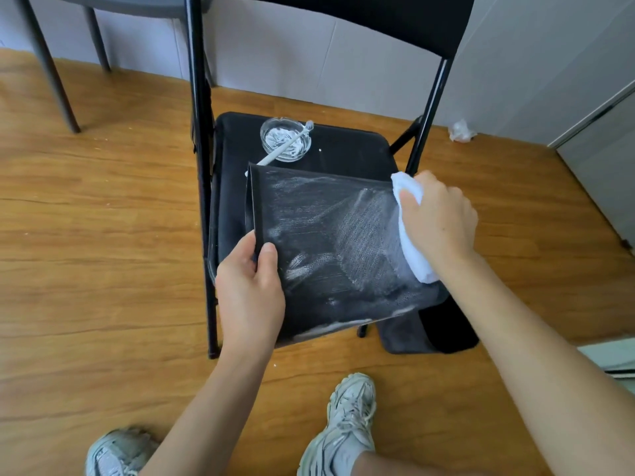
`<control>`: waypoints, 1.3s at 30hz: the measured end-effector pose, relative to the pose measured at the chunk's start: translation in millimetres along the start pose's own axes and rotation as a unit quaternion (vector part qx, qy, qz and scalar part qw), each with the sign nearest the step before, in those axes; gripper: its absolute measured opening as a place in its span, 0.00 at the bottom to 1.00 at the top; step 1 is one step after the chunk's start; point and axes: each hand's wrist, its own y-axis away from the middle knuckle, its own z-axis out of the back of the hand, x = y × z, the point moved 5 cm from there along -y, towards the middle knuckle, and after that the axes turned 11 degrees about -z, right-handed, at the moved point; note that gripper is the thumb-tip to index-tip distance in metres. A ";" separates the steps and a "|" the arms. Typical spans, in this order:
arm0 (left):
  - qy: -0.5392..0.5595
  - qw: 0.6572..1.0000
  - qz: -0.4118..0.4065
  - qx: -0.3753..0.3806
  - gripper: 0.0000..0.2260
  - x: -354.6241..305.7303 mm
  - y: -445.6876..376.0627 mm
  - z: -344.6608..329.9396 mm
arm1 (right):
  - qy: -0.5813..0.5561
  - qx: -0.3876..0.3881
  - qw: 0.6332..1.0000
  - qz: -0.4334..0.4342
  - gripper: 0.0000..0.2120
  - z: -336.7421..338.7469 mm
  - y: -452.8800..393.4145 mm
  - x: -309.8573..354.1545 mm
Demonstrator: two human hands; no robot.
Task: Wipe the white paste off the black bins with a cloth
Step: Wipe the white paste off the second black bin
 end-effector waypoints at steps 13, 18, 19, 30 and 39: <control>-0.013 1.000 0.010 -0.008 0.16 -4.4 5.6 1.9 | -0.072 0.025 0.968 0.241 0.05 -4.9 75.8 152.6; 0.000 1.000 -0.001 -0.023 0.16 -6.7 3.2 -0.7 | 0.016 0.029 0.997 0.074 0.09 -1.5 -1.2 53.0; 0.000 1.000 -0.002 -0.024 0.16 -8.1 3.4 -1.4 | 0.033 0.019 0.998 0.055 0.10 -0.3 -7.6 32.5; -0.027 1.000 -0.002 0.006 0.16 -6.6 3.1 0.9 | -0.052 0.031 0.972 0.228 0.05 -2.7 67.0 142.3; 0.021 1.000 0.004 -0.022 0.10 -10.2 2.9 -2.6 | -0.003 -0.005 1.000 0.004 0.12 0.5 -4.2 6.1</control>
